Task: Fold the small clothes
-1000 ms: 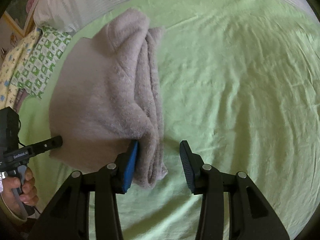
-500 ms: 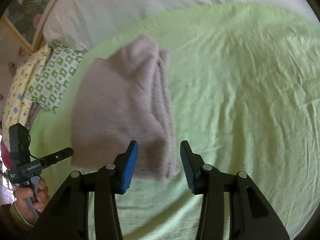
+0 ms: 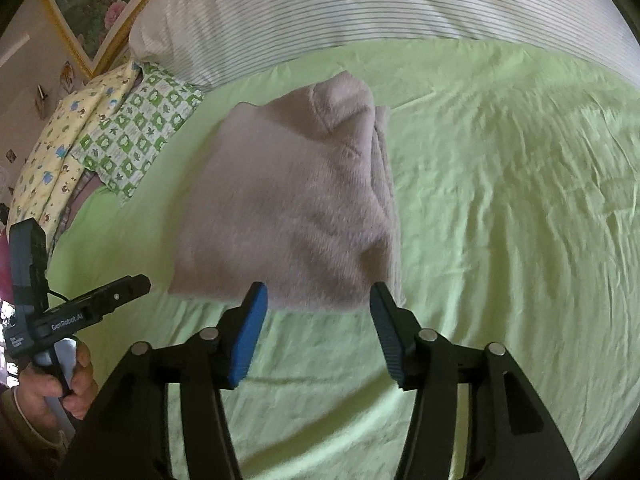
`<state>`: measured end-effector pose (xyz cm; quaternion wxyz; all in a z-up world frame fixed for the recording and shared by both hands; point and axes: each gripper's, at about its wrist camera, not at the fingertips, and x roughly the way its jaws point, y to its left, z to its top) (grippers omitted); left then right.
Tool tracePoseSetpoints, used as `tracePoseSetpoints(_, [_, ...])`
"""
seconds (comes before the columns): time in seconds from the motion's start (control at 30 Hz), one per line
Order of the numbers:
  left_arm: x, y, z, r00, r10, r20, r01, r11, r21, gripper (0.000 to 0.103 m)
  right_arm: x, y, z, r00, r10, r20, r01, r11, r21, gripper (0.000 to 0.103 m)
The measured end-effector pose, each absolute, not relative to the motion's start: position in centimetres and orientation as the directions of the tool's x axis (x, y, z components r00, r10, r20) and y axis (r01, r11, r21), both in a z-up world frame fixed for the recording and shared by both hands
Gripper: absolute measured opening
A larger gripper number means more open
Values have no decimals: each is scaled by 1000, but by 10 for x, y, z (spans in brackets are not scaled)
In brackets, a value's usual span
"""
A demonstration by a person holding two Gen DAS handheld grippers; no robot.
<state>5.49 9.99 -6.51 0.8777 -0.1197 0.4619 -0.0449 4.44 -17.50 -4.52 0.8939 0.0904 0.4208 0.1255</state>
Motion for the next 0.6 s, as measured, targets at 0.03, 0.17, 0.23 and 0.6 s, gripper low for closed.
tracePoseSetpoints(0.03, [52, 99, -65, 574, -182, -798, -30, 970, -242, 78, 41, -175, -46, 617, 298, -729, -146, 953, 266, 57])
tracePoseSetpoints(0.17, [42, 94, -62, 590, -159, -792, -17, 978, -209, 80, 27, -174, -46, 631, 291, -719, -141, 955, 263, 61])
tracePoseSetpoints(0.23, [33, 91, -60, 600, -151, -786, -10, 981, -196, 80, 19, -173, -45, 642, 286, -711, -142, 956, 256, 64])
tracePoseSetpoints(0.6, [3, 73, -44, 641, -125, -758, 30, 990, -138, 81, -18, -163, -31, 729, 255, -635, -169, 966, 194, 77])
